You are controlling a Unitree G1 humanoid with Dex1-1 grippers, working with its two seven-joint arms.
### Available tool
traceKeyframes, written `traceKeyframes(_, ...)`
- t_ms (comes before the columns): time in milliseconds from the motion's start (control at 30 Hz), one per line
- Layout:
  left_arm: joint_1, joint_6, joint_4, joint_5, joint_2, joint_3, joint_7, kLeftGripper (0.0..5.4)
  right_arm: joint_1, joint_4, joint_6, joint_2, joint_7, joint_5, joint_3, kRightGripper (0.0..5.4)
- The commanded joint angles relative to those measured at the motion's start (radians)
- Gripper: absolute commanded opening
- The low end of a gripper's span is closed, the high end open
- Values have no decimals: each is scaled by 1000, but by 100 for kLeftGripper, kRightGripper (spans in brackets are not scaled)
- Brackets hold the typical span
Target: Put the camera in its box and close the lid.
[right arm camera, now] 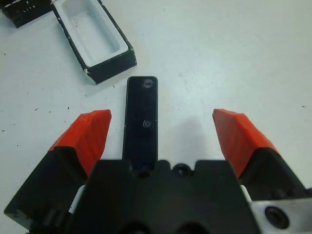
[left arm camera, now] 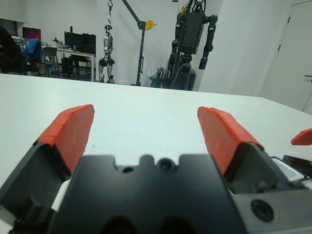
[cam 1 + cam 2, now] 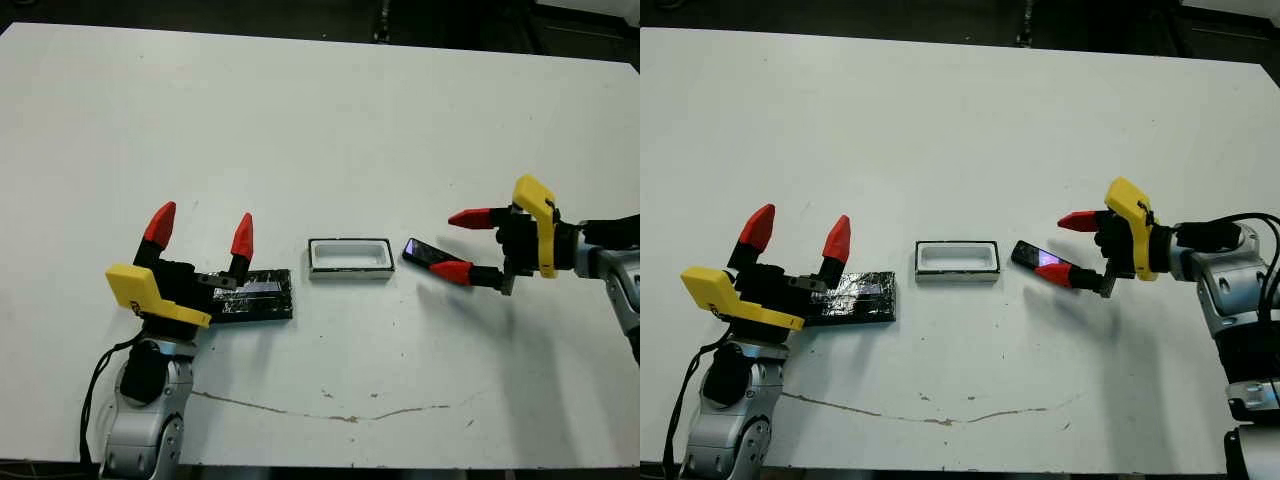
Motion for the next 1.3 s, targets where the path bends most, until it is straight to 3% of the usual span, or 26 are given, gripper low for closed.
traceKeyframes(33, 10, -3, 7, 8, 4, -1, 0, 540, 11, 3, 6, 2, -2, -22, 11, 538)
traceKeyframes(200, 11, 2, 6, 5, 6, -1, -2, 540, 25, -13, 20, 6, -6, -31, 19, 539)
traceKeyframes(300, 11, 2, 7, 4, 5, -1, -2, 540, 30, -17, 36, 9, -4, -31, 20, 510)
traceKeyframes(500, 11, -7, 10, 12, 4, 0, 3, 540, 39, -11, 42, 16, -8, -35, 23, 425)
traceKeyframes(800, 15, 0, 5, 6, 2, 4, 4, 540, 61, -26, -8, 14, -31, -65, 26, 288)
traceKeyframes(1067, 20, -5, 2, 12, -1, 5, 9, 540, 63, -33, 14, 14, -19, -68, 33, 173)
traceKeyframes(1300, 21, -8, 4, 13, -2, 5, 8, 540, 44, -25, -4, 11, -13, -69, 26, 165)
